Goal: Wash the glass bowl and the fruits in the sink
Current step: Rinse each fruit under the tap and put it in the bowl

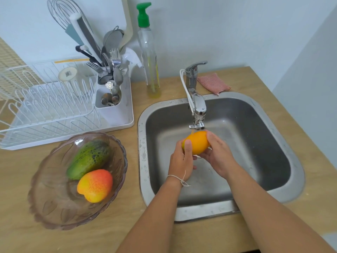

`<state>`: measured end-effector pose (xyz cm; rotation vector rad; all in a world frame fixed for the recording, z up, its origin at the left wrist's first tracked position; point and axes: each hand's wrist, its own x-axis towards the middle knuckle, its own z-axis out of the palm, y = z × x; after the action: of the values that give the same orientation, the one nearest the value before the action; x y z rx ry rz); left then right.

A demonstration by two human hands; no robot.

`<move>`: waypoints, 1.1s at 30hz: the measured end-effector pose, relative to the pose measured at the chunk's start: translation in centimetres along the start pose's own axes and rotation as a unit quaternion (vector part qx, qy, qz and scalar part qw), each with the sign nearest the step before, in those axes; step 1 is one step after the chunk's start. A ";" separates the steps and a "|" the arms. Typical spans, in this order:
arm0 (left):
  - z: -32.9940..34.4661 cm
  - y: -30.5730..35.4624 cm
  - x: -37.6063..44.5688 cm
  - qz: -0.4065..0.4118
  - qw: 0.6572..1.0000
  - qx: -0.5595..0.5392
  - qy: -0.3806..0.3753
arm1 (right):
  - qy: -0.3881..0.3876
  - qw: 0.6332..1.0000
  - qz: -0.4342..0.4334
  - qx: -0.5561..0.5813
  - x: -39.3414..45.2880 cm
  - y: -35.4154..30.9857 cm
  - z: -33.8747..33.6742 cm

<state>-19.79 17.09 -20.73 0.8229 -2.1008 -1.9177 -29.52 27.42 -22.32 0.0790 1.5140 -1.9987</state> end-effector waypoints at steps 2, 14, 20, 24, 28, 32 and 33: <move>-0.1 -0.1 -0.1 0.022 1.000 0.009 0.001 | 0.026 1.000 -0.002 -0.017 -0.1 0.1 0.0; -0.4 -0.9 1.1 -0.034 0.994 -0.033 0.103 | 0.026 0.996 -0.017 -0.081 -1.7 -0.7 0.3; -0.5 -0.6 0.7 -0.020 0.995 0.045 0.091 | -0.003 0.992 -0.046 -0.119 -1.7 -0.4 0.3; -0.6 -0.9 0.8 0.025 0.999 -0.008 0.038 | 0.038 0.988 -0.020 -0.147 -1.2 -0.2 0.5; -0.3 -0.7 0.6 0.027 0.998 -0.020 0.047 | 0.032 0.984 -0.032 -0.170 -1.5 -0.2 0.8; -0.8 -0.5 0.9 -0.063 0.996 -0.042 0.043 | -0.012 0.974 -0.081 -0.211 -1.7 0.3 0.5; -0.8 -0.4 0.9 -0.070 0.996 -0.040 0.033 | -0.009 0.970 -0.086 -0.228 -1.9 0.2 0.5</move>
<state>-20.03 15.96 -21.18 1.0263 -1.9631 -1.9978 -27.76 27.72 -21.53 -0.2673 1.9868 -1.7181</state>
